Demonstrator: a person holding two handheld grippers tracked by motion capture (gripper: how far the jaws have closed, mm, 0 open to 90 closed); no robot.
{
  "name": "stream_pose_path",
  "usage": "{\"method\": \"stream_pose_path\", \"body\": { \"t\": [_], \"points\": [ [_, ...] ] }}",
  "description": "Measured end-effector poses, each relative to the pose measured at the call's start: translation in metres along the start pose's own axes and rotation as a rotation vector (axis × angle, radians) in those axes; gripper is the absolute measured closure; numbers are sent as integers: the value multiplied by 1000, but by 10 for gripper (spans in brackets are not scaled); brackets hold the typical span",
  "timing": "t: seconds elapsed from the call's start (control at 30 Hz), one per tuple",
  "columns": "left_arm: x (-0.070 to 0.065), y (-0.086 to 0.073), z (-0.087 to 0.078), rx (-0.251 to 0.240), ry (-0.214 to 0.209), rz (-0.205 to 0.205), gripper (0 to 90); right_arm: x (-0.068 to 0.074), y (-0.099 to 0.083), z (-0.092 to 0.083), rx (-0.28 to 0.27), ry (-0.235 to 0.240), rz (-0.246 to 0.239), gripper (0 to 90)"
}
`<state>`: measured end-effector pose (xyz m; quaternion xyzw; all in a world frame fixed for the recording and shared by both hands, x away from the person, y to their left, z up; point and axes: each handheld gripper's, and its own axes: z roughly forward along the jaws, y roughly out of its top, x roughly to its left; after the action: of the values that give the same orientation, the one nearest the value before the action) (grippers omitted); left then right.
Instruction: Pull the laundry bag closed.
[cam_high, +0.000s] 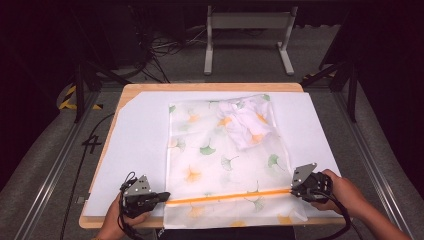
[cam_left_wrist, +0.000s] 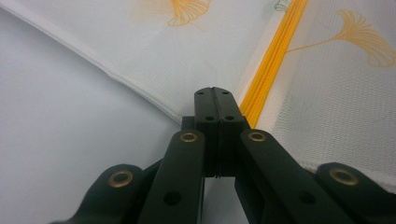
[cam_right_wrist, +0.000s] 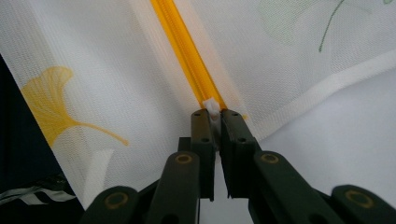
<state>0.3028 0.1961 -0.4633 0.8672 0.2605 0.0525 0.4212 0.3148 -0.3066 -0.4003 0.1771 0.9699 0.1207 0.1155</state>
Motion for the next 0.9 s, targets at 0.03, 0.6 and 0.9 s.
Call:
{"method": "stream_pose_path", "body": {
  "t": [0.03, 0.6, 0.9],
  "points": [
    [0, 0, 0, 1, 0, 1, 900, 0, 0, 0, -1, 1, 0, 842],
    [0, 0, 0, -2, 3, 1, 900, -3, -6, 0, -39, 12, 22, 841],
    [-2, 2, 0, 9, 12, 17, 900, -6, -10, -2, -73, 31, 58, 833]
  ]
}}
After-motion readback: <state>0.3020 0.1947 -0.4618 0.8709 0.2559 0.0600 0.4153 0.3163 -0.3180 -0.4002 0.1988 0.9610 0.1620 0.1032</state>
